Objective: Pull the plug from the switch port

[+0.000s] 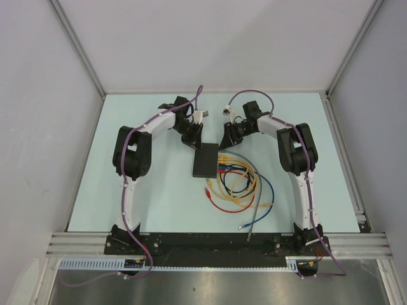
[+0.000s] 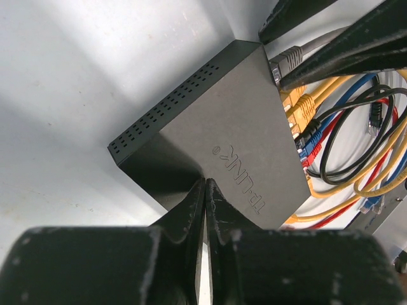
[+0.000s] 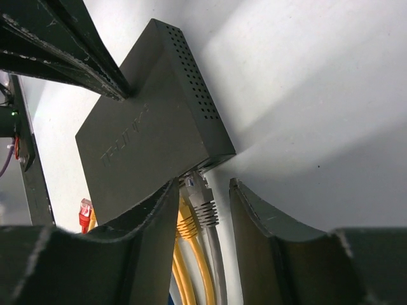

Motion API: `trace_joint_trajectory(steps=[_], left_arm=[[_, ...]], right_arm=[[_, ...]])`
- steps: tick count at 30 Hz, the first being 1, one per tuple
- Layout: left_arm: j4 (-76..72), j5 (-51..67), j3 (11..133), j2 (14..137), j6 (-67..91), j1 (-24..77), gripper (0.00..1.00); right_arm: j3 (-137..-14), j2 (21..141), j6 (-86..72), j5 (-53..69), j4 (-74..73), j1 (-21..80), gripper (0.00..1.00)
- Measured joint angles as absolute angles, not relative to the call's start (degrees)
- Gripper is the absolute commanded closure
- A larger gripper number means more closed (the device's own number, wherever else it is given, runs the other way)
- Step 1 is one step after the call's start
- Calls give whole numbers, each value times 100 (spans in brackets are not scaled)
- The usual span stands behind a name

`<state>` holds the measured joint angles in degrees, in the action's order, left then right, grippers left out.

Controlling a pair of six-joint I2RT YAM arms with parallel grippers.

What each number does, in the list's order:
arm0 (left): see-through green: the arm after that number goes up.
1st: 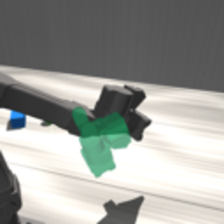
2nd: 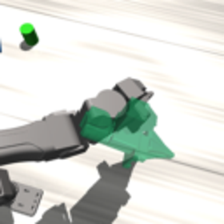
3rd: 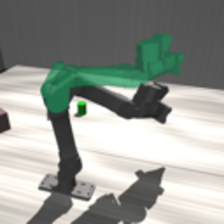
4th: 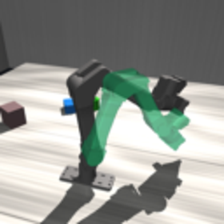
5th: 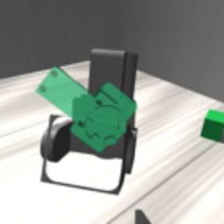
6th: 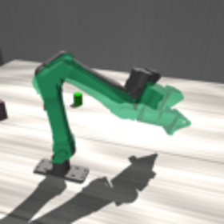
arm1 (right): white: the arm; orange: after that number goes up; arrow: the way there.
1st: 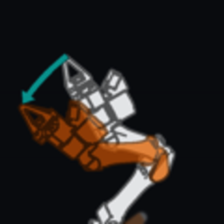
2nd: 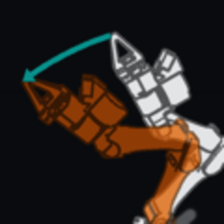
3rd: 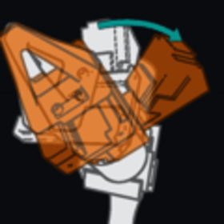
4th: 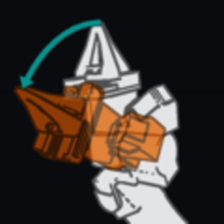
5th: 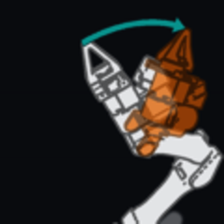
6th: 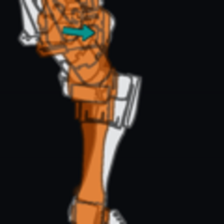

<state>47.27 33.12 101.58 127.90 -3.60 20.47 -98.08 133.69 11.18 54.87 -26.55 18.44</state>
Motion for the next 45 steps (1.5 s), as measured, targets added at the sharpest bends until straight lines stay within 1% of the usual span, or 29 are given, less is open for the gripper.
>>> trace_joint_trajectory(steps=[8, 13, 18, 20, 39, 42, 45], left_arm=[[4727, 3317, 10158, 12796, -357, 2047, 90], [4727, 3317, 10160, 12801, -357, 2047, 90], [4733, 3323, 10180, 12820, -357, 2047, 90], [4737, 3326, 10191, 12827, -355, 2047, 90], [4777, 3323, 10320, 12903, -355, 2064, 90], [4777, 3323, 10320, 12903, -355, 2064, 90], [4777, 3326, 10320, 12905, -355, 2064, 90]], right_arm=[[-9876, 13465, 1234, 5623, -2799, 1850, 65], [-9920, 13517, 1295, 5642, -2891, 1861, 75], [-9994, 13568, 1382, 5669, -2971, 1859, 82], [-10033, 13594, 1420, 5701, -3020, 1857, 100], [-10215, 13703, 1149, 5655, -3227, 1841, 100], [-10466, 13806, 1389, 5719, -3568, 1844, 100], [-11002, 14070, 1857, 5817, -4263, 1841, 100]])
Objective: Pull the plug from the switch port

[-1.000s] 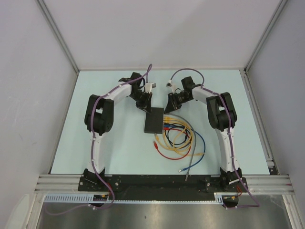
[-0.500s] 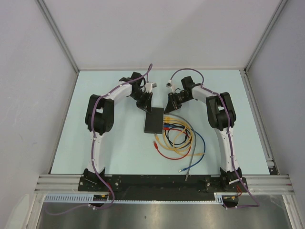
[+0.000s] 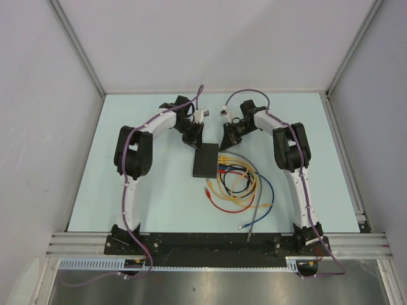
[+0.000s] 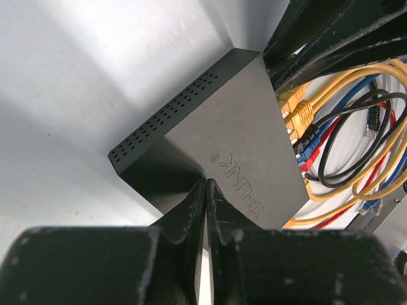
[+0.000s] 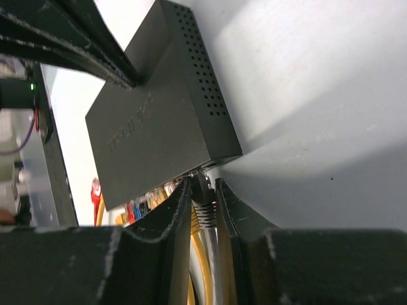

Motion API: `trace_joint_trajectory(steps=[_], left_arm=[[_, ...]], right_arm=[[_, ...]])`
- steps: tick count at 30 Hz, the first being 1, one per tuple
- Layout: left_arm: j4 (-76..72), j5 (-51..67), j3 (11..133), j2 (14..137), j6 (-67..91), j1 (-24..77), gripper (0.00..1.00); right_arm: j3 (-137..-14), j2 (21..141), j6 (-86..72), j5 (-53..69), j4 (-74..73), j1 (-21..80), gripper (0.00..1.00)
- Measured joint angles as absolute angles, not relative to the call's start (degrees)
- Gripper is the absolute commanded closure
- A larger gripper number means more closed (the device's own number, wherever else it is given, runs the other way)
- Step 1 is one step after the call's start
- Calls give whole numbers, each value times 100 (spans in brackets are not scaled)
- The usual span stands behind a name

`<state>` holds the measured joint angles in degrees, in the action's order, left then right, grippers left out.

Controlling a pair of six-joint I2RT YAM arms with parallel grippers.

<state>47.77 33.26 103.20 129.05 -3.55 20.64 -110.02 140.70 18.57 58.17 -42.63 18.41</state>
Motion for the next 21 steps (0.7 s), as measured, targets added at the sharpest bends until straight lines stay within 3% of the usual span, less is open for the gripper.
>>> trace_joint_trajectory(steps=[4, 9, 21], left_arm=[[4779, 3345, 10355, 12929, -355, 2067, 90], [4770, 3402, 10416, 12975, -351, 2091, 90], [4759, 3413, 10427, 12988, -351, 2126, 89]], right_arm=[[-11854, 14521, 2620, 5933, -5380, 1841, 100], [-11959, 14597, 3127, 5994, -6047, 1798, 100], [-11922, 14597, 2893, 5896, -6215, 1723, 100]])
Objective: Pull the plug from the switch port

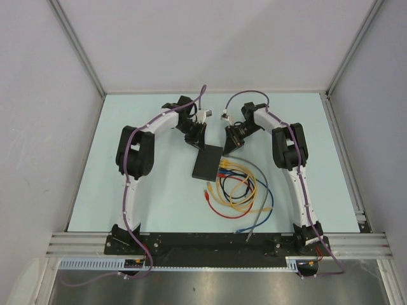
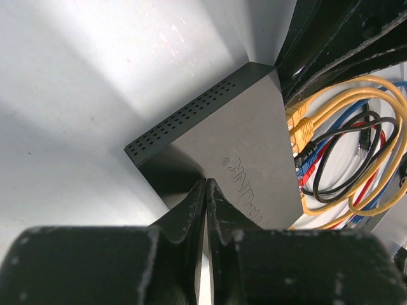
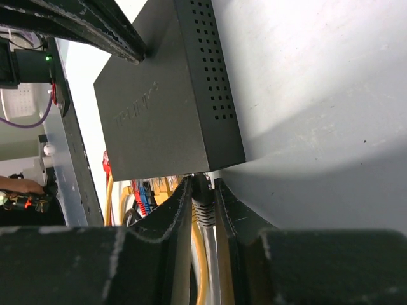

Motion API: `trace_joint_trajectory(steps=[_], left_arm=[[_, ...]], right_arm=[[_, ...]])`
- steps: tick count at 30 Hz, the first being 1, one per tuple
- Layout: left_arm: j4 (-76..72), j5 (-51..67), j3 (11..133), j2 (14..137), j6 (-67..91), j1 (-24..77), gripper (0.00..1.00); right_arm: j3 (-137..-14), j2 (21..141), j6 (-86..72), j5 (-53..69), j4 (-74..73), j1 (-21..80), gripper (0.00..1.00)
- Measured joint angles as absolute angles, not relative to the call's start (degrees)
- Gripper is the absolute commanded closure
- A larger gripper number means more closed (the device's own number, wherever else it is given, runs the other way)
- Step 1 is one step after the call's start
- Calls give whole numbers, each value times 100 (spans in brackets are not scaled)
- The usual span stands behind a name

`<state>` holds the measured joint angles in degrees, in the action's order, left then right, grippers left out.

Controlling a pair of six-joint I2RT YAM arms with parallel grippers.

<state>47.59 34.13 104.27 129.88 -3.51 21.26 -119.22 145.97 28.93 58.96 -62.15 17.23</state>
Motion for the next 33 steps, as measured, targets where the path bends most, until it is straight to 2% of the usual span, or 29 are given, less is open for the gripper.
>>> trace_joint_trajectory(steps=[19, 23, 33], left_arm=[[4779, 3422, 10499, 13015, -355, 2154, 89], [4779, 3326, 10558, 13019, -364, 2152, 89], [4831, 3079, 10720, 13019, -486, 2150, 87]], right_arm=[[-11876, 14494, 4119, 5708, -7557, 1389, 100], [-12731, 14420, 4206, 5730, -7660, 1323, 100], [-14396, 13010, 3771, 5749, -7620, 521, 100]])
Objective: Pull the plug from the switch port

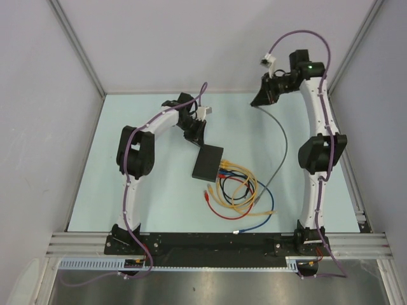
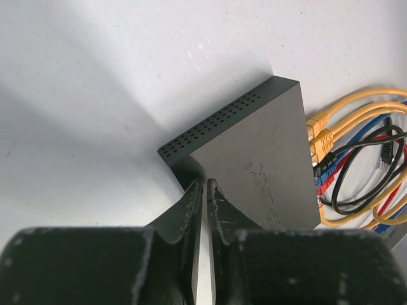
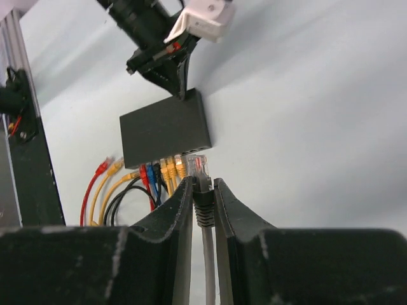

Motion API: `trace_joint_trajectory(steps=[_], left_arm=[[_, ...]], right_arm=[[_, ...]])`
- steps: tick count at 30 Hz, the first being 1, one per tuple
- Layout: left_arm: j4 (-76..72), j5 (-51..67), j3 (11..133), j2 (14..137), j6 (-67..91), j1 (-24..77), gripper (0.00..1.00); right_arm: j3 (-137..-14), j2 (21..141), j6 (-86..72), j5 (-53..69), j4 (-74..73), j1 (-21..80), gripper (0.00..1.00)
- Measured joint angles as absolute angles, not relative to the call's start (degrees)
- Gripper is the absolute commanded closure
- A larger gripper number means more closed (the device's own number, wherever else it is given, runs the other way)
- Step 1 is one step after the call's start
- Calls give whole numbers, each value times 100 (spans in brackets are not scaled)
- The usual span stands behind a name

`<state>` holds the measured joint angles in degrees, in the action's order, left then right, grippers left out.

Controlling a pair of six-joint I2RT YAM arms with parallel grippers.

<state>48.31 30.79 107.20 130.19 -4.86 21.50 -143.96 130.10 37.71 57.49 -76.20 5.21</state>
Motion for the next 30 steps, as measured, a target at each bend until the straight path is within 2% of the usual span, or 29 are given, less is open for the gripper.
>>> trace_joint_trajectory(steps=[4, 9, 17, 20, 21, 23, 27, 30], left_arm=[[4845, 3017, 10783, 13019, -506, 2145, 87], [4847, 3017, 10840, 13019, -504, 2145, 86], [4853, 3015, 10877, 13019, -504, 2145, 83], [4858, 3004, 10877, 13019, -506, 2145, 78], [4856, 2995, 10877, 13019, -508, 2145, 70], [4856, 2956, 10877, 13019, -519, 2145, 64], [4856, 2860, 10866, 13019, -513, 2145, 60], [4858, 2827, 10864, 13019, -510, 2145, 55]], right_arm=[[-14473, 12774, 3009, 5651, -7155, 106, 100], [-14263, 12733, 2257, 4954, -6077, -294, 100], [-14206, 13126, 2056, 3726, -4932, -425, 100], [-14199, 13467, 2139, 3299, -4552, -421, 100], [-14186, 13590, 2141, 3153, -4434, -414, 100], [-14070, 13823, 2038, 2781, -4150, -410, 100], [-13839, 14145, 1599, 2327, -3824, -458, 99], [-13662, 14215, 1393, 2069, -3739, -484, 64]])
